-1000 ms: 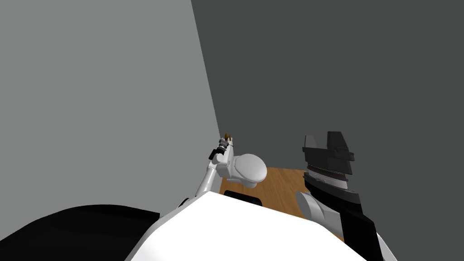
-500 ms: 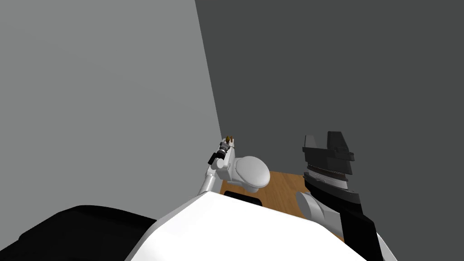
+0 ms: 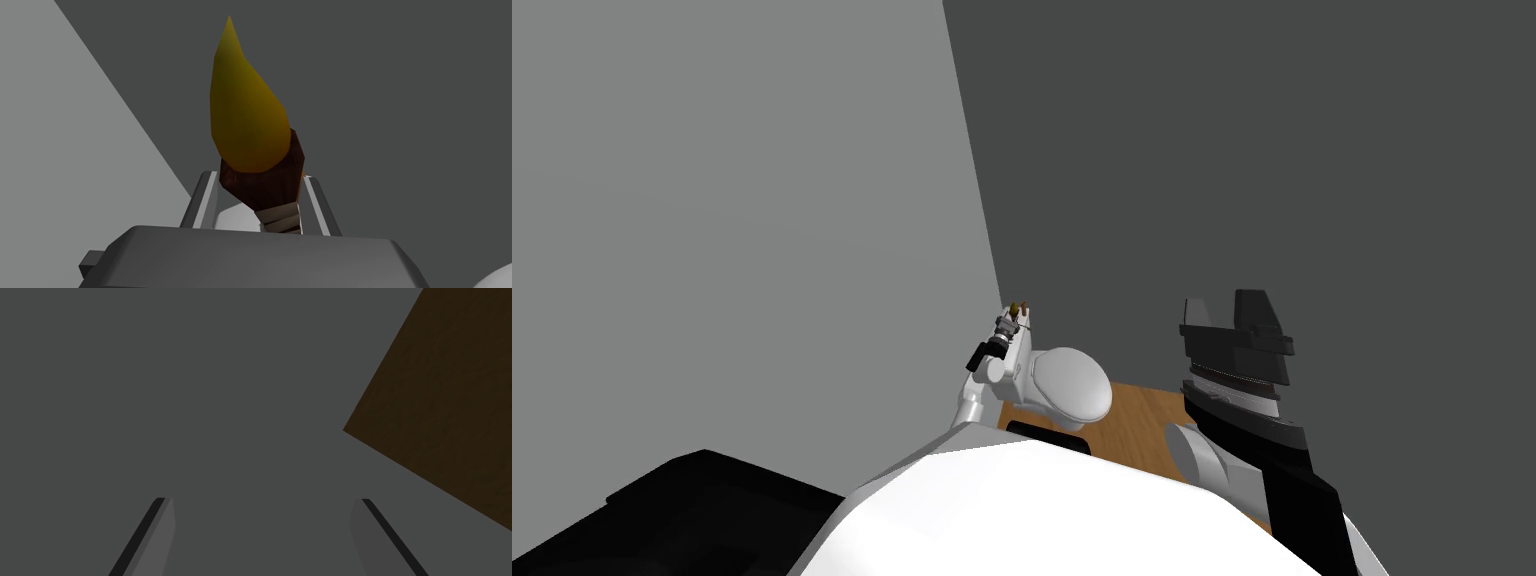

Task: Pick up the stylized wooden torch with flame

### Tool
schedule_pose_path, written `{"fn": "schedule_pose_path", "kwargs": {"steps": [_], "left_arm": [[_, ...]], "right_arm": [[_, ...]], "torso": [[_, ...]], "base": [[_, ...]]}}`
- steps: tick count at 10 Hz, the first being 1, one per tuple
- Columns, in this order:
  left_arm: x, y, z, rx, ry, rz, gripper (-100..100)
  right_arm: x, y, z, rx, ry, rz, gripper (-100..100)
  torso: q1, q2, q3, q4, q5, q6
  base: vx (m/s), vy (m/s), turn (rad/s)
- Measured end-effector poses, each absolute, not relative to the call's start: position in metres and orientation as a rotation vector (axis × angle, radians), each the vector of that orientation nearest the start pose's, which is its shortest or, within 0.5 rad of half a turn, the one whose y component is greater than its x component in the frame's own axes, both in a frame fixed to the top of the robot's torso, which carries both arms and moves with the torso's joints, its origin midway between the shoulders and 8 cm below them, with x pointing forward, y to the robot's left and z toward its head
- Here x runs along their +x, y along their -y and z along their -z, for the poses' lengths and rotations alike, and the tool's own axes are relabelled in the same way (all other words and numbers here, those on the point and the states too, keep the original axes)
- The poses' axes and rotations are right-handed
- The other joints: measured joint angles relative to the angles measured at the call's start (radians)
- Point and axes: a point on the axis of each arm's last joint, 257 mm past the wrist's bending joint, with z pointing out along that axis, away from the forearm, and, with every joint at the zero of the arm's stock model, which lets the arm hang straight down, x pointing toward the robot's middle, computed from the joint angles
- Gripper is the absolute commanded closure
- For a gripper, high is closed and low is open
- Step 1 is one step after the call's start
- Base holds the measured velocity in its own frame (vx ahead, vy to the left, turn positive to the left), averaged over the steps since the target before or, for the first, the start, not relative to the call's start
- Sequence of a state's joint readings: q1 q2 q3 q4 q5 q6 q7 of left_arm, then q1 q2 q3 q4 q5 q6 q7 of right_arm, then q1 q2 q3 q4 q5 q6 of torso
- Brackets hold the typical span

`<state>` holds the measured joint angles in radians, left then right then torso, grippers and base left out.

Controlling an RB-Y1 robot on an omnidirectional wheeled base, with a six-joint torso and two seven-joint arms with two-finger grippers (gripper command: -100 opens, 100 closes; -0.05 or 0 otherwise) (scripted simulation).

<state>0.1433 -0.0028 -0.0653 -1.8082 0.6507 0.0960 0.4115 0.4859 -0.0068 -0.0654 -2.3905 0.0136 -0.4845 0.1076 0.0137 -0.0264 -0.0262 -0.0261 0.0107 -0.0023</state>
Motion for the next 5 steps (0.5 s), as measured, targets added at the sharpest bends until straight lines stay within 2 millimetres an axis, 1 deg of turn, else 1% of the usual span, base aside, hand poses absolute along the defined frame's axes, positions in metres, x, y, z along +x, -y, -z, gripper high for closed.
{"fn": "schedule_pose_path", "kwargs": {"steps": [1,2,3,4,5], "left_arm": [[0.499,-0.186,0.196,-1.931,-0.58,2.013,100],[0.492,-0.184,0.198,-1.944,-0.581,2.011,100],[0.486,-0.185,0.195,-1.943,-0.573,2.011,100],[0.485,-0.186,0.19,-1.929,-0.568,2.021,100],[0.484,-0.188,0.184,-1.917,-0.563,2.029,100]], "right_arm": [[0.319,0.289,-0.075,0.511,-0.571,-1.154,0],[0.319,0.289,-0.075,0.511,-0.571,-1.154,0],[0.319,0.289,-0.075,0.511,-0.571,-1.155,0],[0.319,0.289,-0.075,0.511,-0.571,-1.155,0],[0.319,0.289,-0.075,0.511,-0.571,-1.155,0]], "torso": [[-0.001,-0.002,-0.001,-0.001,0.0,-0.001],[-0.001,-0.002,-0.001,-0.001,0.0,0.0],[0.0,0.001,0.0,0.0,0.0,0.0],[0.0,0.003,0.002,0.001,0.0,0.0],[0.001,0.005,0.003,0.002,0.0,0.0]], "base": [[0.096,-0.022,0.102],[0.036,-0.014,-0.011],[0.001,-0.002,-0.018],[-0.009,0.002,-0.005],[0.078,0.002,0.162]]}}
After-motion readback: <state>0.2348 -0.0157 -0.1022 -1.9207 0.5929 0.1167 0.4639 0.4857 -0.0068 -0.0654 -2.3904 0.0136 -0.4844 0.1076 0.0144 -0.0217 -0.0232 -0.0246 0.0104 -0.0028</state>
